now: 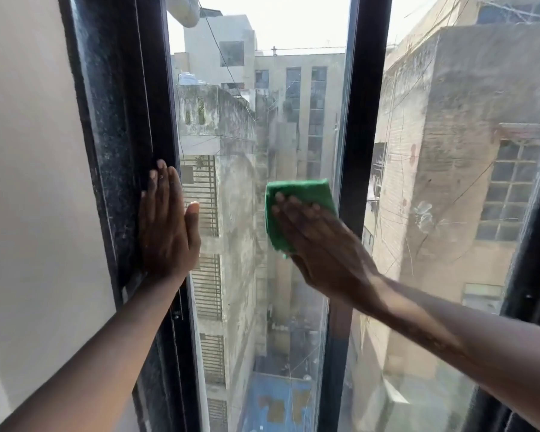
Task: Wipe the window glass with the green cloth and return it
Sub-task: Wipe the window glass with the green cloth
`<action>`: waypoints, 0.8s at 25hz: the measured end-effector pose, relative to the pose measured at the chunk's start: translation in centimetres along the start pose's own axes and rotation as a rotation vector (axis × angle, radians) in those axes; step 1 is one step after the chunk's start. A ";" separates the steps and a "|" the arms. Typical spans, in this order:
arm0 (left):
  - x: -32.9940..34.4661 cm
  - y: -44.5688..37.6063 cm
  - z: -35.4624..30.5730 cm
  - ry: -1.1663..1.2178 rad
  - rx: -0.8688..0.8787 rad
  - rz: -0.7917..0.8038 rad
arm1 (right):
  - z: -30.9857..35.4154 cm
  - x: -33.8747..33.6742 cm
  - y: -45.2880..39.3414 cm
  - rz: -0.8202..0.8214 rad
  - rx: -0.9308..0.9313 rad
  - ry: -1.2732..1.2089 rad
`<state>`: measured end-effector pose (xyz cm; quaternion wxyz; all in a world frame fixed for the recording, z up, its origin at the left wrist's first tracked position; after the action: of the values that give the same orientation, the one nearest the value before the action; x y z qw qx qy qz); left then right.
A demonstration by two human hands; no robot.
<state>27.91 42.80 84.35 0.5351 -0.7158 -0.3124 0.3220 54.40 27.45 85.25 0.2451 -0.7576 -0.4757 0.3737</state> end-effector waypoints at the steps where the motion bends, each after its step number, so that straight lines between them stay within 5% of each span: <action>1: 0.1 0.0 0.1 0.011 -0.002 0.000 | -2.9 -1.7 -4.4 -0.070 0.148 0.001; 4: 0.5 0.1 0.4 0.058 0.000 -0.003 | -2.0 -2.7 -9.5 -0.094 0.354 -0.097; 7: 0.6 0.0 0.7 0.057 0.022 -0.035 | 9.7 3.0 1.4 0.125 -0.209 0.042; 9: 0.4 0.0 0.5 0.057 0.025 -0.047 | 9.7 4.2 3.7 0.156 -0.419 0.100; 10: 0.3 0.0 0.4 0.062 0.016 -0.047 | 7.5 3.9 0.9 0.072 -0.400 0.093; 12: 0.2 0.1 0.2 0.102 -0.002 -0.040 | 2.7 1.4 -8.2 -0.134 -0.029 -0.027; 15: 0.2 0.1 0.4 0.190 -0.015 -0.032 | 3.8 -0.7 -14.0 -0.142 0.333 -0.224; 18: 0.1 -0.2 0.8 0.272 -0.036 -0.035 | 13.8 4.7 -1.4 0.085 -0.170 -0.098; 20: 0.0 -0.3 0.7 0.270 -0.029 -0.020 | 14.0 6.1 4.1 0.175 -0.390 -0.033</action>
<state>27.30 43.23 84.45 0.5653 -0.7570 -0.2492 0.2129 47.03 31.42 71.87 0.0527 -0.8231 -0.4751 0.3068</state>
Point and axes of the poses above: each hand's wrist, its own y-axis away from the middle knuckle, its own x-axis out of the palm, z = x × y, the point moved 1 cm from there along -y, towards the middle knuckle, and after that the axes turned 4 degrees about -x, right-handed, at the moved point
